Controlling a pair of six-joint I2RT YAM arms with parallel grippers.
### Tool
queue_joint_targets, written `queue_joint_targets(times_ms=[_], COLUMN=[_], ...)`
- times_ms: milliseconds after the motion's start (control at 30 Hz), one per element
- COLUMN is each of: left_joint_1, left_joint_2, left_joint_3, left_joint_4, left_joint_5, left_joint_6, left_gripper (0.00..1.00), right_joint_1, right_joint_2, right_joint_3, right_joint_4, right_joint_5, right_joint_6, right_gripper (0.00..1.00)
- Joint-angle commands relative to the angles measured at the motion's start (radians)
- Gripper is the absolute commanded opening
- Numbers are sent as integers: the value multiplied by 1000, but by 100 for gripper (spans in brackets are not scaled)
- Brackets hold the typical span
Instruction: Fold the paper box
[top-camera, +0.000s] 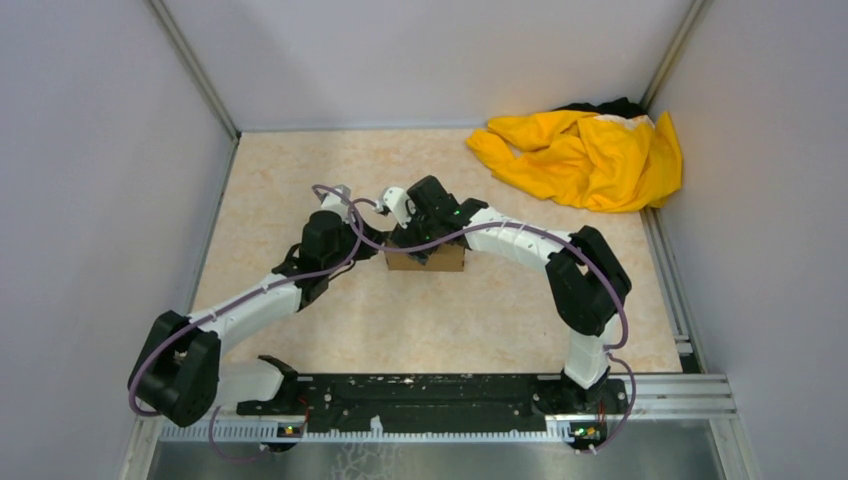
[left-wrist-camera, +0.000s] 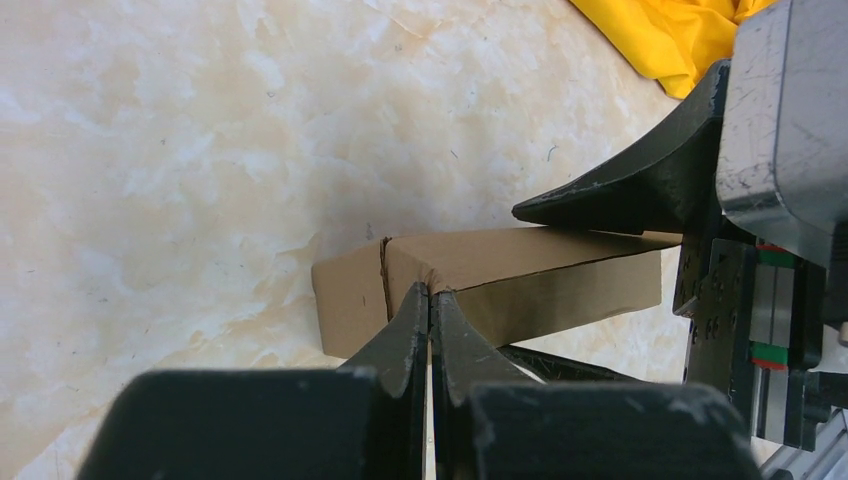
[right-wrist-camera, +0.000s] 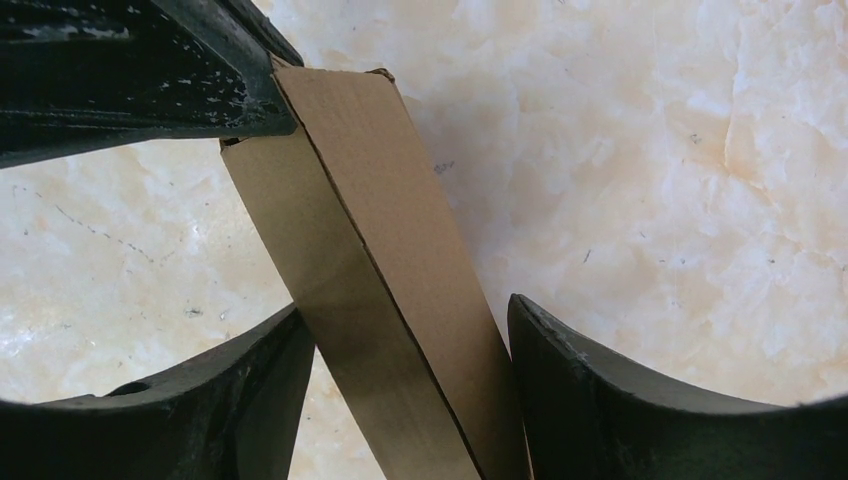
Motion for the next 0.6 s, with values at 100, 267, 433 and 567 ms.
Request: queue_joint_targets(times_ms=[100, 267, 433, 567], left_joint_1=[-15, -15, -16, -14], left_joint_2=[13, -19, -43, -52], left_joint_3=[-30, -38, -26, -24], left_joint_4=[-160, -177, -218, -234], left_joint_5=[25, 10, -19, -32], left_joint_6=[39, 57, 74, 83], left_gripper=[2, 7, 15, 22], right_joint_1=[-3, -2, -2, -2], right_joint_2=[14, 11, 9, 8], right_joint_3=[-33, -44, -49, -54], right_joint_4=[45, 49, 49, 53], right_joint_5=[28, 32, 38, 34], right_joint_6=[27, 22, 20, 19], right_gripper=[67, 67, 67, 67])
